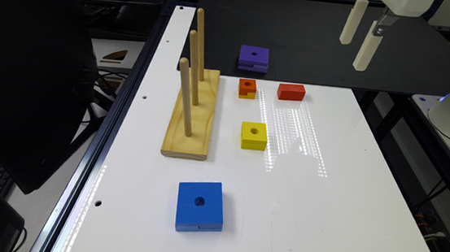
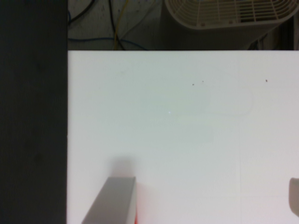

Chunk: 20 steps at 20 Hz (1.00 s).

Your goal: Pick up yellow block.

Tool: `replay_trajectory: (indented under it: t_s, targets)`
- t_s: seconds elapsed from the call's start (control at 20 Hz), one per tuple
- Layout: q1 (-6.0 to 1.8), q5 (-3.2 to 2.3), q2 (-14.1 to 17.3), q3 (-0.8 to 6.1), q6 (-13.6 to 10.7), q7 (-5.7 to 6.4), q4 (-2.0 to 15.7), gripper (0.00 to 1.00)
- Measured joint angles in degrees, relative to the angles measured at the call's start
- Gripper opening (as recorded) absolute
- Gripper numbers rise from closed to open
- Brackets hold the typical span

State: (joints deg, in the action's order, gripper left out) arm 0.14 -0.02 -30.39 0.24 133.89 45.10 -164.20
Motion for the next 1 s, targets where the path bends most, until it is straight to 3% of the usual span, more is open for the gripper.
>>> replay_trajectory:
  t_s: [0.75,1.0]
  targets:
    - [0.19,0.01,0.0,0.25,0.1,0.11,0.53,1.0]
    - [1.23,0.21,0.1,0.85,0.2,1.18,1.6,1.0]
